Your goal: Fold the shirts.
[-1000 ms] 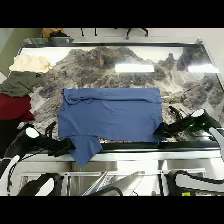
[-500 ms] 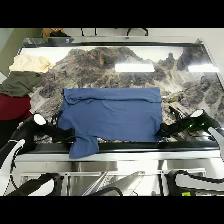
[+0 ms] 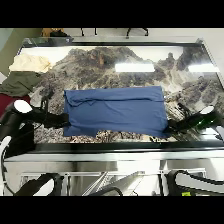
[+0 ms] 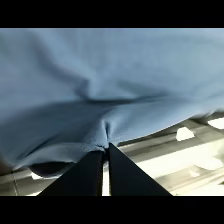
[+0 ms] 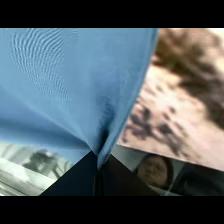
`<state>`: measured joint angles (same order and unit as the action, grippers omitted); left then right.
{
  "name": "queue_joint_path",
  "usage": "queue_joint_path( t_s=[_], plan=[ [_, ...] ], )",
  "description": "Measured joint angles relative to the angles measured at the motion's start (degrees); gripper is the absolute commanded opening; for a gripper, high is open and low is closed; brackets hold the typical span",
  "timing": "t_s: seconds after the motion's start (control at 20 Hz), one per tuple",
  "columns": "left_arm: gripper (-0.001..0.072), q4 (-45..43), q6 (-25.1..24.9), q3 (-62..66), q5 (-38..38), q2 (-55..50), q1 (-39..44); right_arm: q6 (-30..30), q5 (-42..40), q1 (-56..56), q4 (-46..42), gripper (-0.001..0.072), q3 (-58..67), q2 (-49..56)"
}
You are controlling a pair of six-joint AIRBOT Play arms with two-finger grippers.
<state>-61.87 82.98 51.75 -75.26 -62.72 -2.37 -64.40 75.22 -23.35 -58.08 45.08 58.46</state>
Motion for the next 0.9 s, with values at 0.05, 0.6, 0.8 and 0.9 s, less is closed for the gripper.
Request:
queue_joint_path(
  t_s=[0.05, 0.6, 0.8, 0.9],
  plan=[
    [0.0015, 0.0, -0.02, 1.49, -0.13, 0.81, 0.2, 0.74, 0.15, -0.28, 1.6, 0.002, 1.05, -0.26],
    [0.0016, 0.2, -2.69, 32.54, 3.54, -21.31, 1.95, 6.23, -16.79, 8.09, 12.74, 0.0021, 27.63, 13.16],
    [0.0019, 0.2, -3.96, 42.14, 6.12, -34.29, 2.23, 7.08, -21.07, 9.49, 13.16, 0.0212, 33.81, 22.75],
    [0.0656, 0.37, -4.17, 46.47, 6.78, -39.91, 2.6, 7.54, -22.71, 9.57, 13.11, 0.0372, 35.34, 25.05]
  ],
)
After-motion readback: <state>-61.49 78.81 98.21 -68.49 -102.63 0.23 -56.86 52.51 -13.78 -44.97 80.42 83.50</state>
